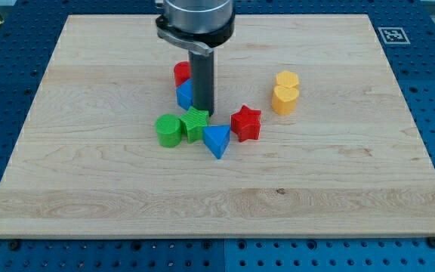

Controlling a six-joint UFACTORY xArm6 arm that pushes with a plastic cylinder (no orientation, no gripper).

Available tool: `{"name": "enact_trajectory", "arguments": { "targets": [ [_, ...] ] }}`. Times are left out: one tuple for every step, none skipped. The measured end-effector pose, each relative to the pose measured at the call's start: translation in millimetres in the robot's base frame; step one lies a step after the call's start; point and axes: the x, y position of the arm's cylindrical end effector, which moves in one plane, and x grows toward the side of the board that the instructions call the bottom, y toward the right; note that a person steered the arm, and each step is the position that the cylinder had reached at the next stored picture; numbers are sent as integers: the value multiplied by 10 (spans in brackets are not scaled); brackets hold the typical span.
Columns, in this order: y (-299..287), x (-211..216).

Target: Drag the green blocks to the left side of the board

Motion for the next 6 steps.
{"name": "enact_trajectory", "arguments": {
  "targets": [
    [112,32],
    [344,68],
    [547,124],
    [378,283],
    [-99,292],
    [-505,303]
  ]
}}
